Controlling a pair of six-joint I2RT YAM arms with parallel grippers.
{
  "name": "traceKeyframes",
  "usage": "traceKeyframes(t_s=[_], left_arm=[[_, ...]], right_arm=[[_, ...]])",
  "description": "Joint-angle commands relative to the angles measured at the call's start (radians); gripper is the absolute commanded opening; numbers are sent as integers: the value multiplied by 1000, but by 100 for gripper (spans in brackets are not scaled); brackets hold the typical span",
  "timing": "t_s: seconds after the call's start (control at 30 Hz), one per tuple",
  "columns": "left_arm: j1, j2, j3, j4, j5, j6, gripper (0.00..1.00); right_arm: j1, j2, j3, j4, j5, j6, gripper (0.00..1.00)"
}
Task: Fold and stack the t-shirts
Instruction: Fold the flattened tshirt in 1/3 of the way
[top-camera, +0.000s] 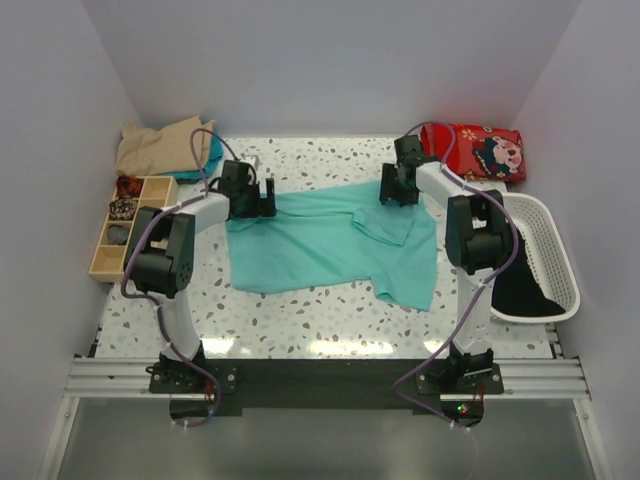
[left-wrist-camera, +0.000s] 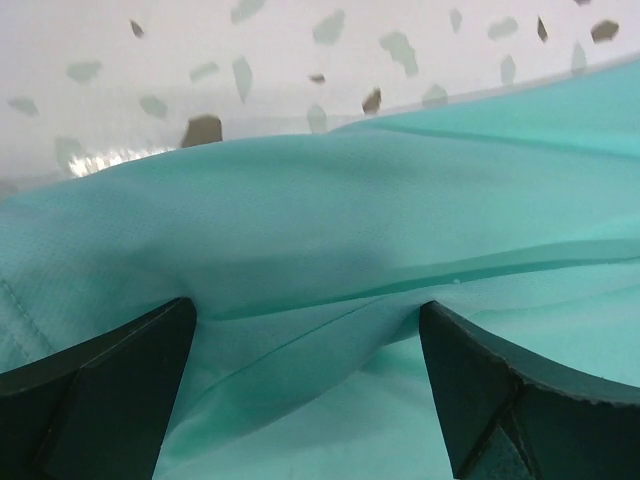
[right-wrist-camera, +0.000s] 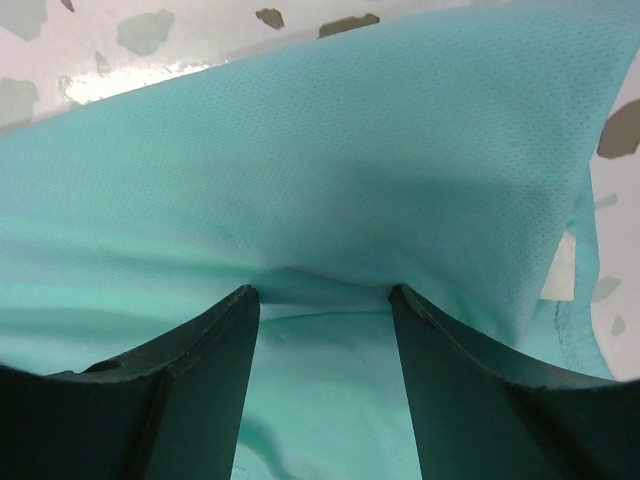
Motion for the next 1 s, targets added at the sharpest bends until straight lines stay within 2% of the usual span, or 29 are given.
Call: traceKeyframes(t_s=[0.0, 0.13, 0.17, 0.23, 0.33, 0.47, 0.63, 0.77, 0.97], left_arm=[[62, 126, 123, -157, -14, 68, 100], [63, 153, 201, -154, 21, 75, 100], [62, 137, 203, -142, 35, 73, 100], [60, 104, 192, -128, 67, 70, 100], [50, -49, 128, -82, 80, 59, 100], [47, -243, -47, 14, 69, 4, 100], [47, -452, -242, 33, 35, -85, 100], [45, -594, -458, 33, 32, -142, 100], [33, -798, -638, -22, -4, -205, 100]], right_arm=[[-13, 95, 53, -59, -40, -11, 60], [-14, 57, 61, -15, -86, -40, 60], [-13, 28, 17, 14, -103, -40, 60], [-14, -84, -48, 114, -134, -39, 61], [-14, -256, -158, 188, -108, -33, 63], [-13, -411, -259, 150, 13, -21, 66], [-14, -595, -437, 84, 70, 58, 67], [-13, -736, -668, 58, 8, 156, 65], [6, -1011, -942, 47, 15, 243, 64]])
